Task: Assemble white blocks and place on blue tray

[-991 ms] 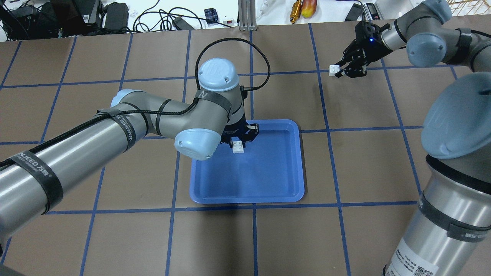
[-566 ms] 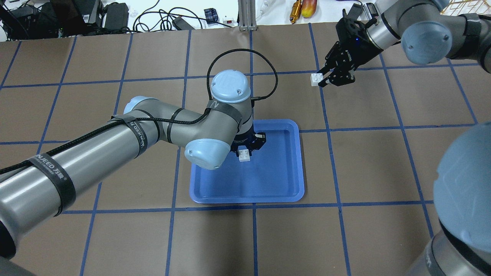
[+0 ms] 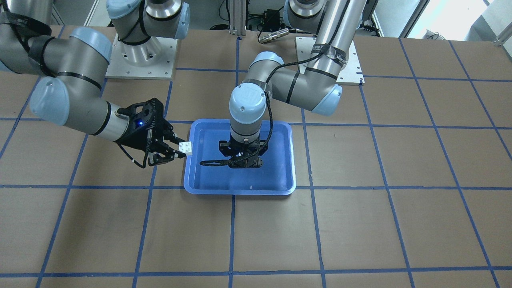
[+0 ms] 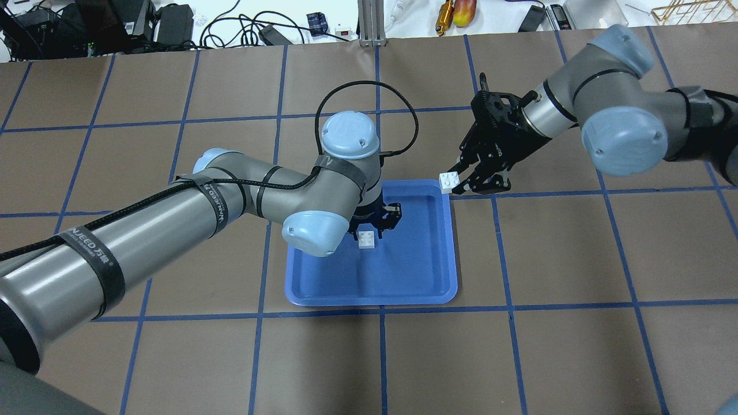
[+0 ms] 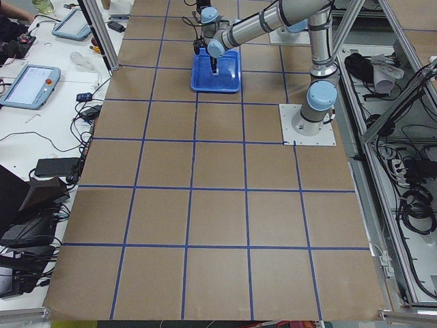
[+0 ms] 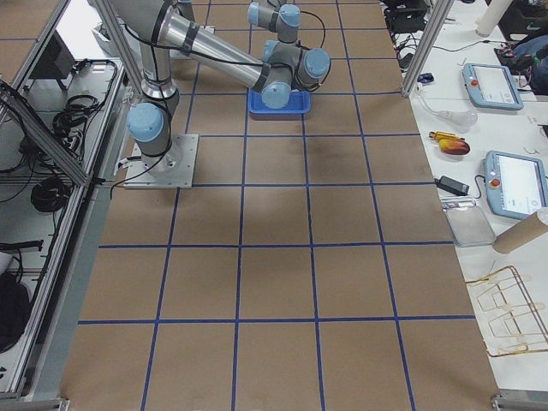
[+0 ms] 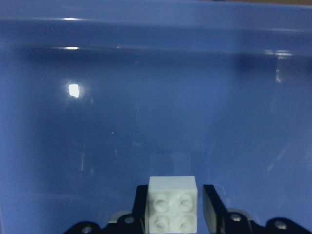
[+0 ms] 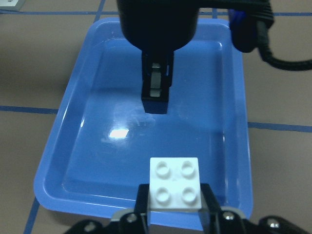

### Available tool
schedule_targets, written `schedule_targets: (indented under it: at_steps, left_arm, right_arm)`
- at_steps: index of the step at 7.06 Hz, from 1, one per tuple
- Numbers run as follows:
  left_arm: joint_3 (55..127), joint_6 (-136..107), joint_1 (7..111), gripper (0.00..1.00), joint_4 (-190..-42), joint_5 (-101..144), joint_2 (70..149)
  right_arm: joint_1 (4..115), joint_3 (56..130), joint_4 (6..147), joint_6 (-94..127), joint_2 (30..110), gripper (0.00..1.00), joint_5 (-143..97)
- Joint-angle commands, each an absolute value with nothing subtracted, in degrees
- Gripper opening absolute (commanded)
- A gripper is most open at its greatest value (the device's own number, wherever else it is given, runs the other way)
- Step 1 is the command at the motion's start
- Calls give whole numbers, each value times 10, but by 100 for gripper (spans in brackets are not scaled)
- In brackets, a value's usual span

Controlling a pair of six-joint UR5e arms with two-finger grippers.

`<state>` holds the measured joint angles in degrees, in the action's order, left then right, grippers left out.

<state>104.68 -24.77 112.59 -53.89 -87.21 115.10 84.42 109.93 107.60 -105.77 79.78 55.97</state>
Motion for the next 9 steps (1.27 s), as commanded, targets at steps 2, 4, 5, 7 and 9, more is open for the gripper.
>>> schedule_targets:
  at_steps: [2, 4, 5, 7, 9]
  left_arm:
    - [1046, -224, 1116, 62, -529, -873, 1132]
    - [1052, -170, 1066, 41, -532, -859, 1123]
    - [1062, -132, 1060, 23, -530, -852, 1123]
    - [1073, -114, 1052, 16, -529, -838, 1124]
    - [1078, -116, 1051, 16, -526, -832, 1129]
  right_arm:
    - [861, 1218, 1216, -998, 823, 0, 572]
    - [863, 1246, 1269, -979, 811, 0, 567]
    - [873, 1245, 1283, -978, 794, 0, 563]
    - [921, 1245, 1411, -880, 737, 0, 567]
    - [942, 1243, 1449, -857, 707, 0, 563]
